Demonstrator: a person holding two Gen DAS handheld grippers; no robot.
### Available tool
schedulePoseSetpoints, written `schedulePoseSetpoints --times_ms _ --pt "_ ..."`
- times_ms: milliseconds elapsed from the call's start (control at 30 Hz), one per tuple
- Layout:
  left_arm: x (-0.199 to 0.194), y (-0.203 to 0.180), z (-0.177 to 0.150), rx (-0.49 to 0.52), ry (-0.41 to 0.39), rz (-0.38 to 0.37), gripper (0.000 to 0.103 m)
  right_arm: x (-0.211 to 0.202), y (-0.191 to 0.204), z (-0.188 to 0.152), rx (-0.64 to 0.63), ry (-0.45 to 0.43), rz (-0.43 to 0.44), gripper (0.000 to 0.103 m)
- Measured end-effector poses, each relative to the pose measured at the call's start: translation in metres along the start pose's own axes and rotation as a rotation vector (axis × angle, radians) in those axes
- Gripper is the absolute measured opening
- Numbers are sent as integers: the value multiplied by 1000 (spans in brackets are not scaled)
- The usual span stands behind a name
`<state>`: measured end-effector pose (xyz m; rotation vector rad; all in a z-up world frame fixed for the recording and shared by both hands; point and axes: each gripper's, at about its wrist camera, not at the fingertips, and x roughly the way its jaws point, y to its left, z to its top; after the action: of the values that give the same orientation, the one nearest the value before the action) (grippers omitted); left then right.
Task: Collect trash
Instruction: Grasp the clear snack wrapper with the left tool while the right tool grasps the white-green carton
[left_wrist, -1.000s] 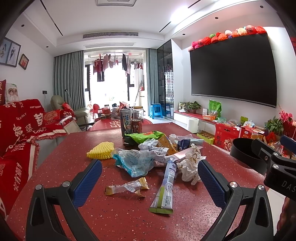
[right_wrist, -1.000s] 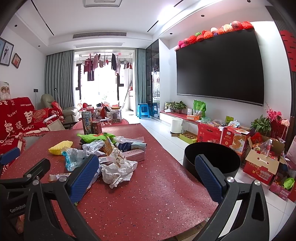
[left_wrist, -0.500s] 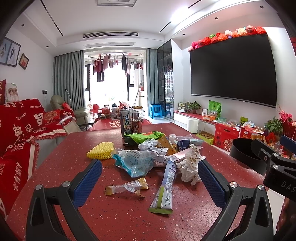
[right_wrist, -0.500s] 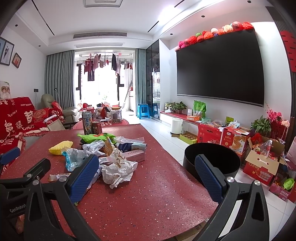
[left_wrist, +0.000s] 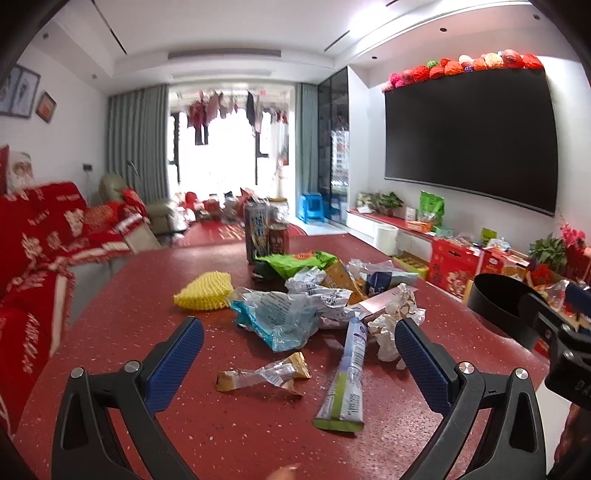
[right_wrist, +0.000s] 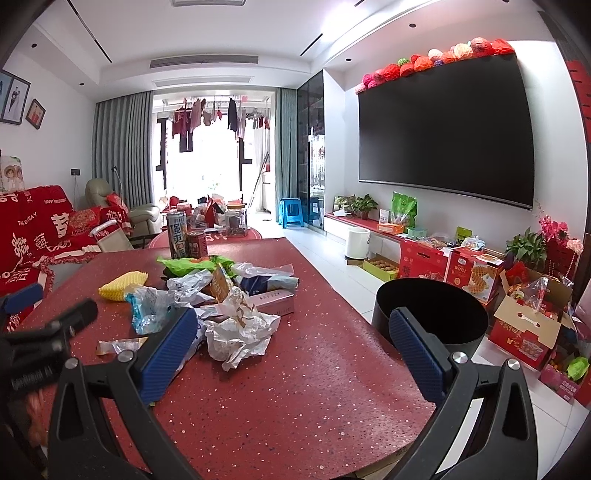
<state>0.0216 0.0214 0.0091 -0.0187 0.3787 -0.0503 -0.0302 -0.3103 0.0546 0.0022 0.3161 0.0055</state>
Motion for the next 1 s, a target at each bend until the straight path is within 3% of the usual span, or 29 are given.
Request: schedulePoseSetpoints --times_ms 100,267,433,600,700,900,1000 --pt "16 18 2 -24 77 -30 103 10 3 -2 9 20 16 103" --pt "43 52 2 -43 186 33 103 30 4 -8 53 94 96 103" --pt "76 85 -2 -89 310 -15 103 56 14 -16 72 212 182 103" --pt "108 79 -13 -27 395 -69 103 91 27 -29 83 385 218 103" --pt "121 65 -16 85 401 -83 103 101 38 -35 102 451 269 103" --pt "153 57 -21 155 505 -165 103 116 66 -44 112 528 343 102" --pt "161 58 -28 152 552 -189 103 123 72 -49 140 567 352 95"
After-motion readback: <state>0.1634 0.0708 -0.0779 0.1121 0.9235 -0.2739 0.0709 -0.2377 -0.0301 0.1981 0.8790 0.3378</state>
